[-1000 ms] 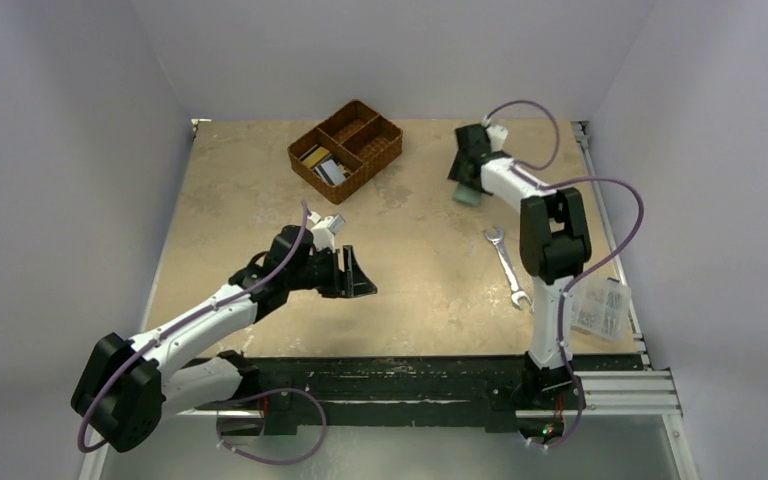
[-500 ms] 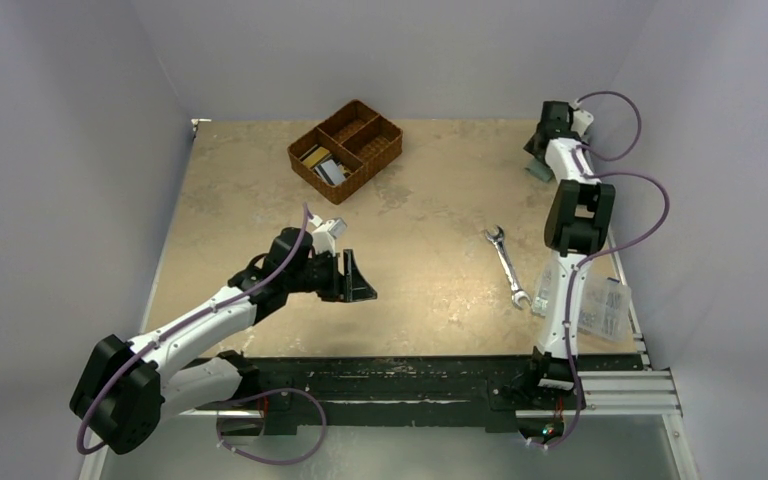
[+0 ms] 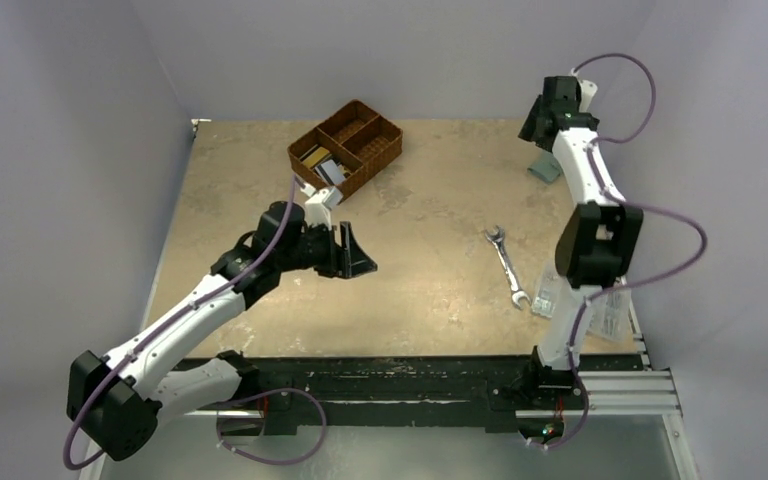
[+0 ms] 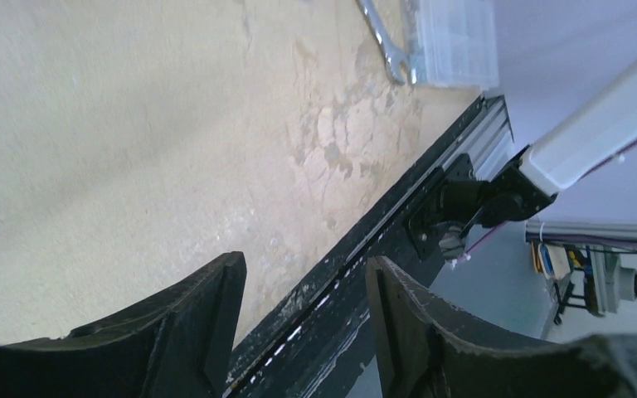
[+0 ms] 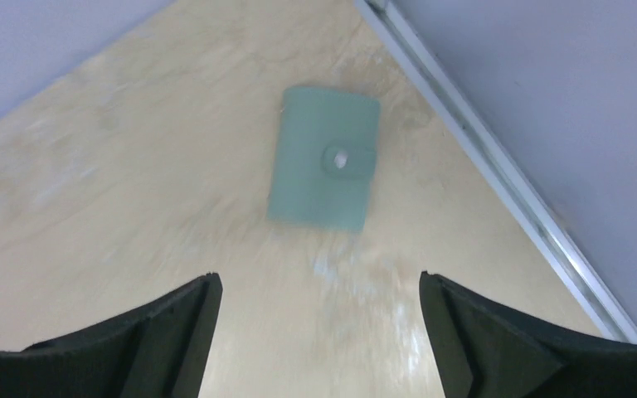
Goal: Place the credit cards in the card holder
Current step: Move the card holder to the center of the board, then reset both arms
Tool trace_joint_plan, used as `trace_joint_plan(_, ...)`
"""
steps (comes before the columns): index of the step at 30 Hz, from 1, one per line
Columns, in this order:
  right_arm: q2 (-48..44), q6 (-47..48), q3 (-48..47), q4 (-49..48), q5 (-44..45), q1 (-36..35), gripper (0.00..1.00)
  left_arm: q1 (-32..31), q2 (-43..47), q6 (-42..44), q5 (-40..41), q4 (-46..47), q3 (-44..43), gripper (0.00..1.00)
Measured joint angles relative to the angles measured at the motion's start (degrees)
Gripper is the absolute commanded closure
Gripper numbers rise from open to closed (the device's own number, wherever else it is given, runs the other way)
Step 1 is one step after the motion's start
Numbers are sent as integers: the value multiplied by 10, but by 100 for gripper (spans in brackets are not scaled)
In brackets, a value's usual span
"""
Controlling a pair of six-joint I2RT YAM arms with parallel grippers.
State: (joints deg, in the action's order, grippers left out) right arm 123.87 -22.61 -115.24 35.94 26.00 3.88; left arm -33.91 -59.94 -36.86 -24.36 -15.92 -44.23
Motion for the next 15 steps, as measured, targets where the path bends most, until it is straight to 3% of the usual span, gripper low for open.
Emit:
trace_joint_plan(5, -313, 13, 195, -19, -30, -119, 1, 8, 13, 21, 38, -42, -103, 38)
trace_joint_plan(8, -536, 12, 313, -56, -123, -199, 1, 9, 20, 36, 66, -66, -181, 36)
trace_joint_plan(12, -753, 9, 387, -67, -174, -172, 1, 9, 50, 63, 107, -70, -271, 27)
trace_joint_plan(15, -847, 9, 388, -53, -195, -166, 1, 9, 80, 93, 138, -68, -325, 25)
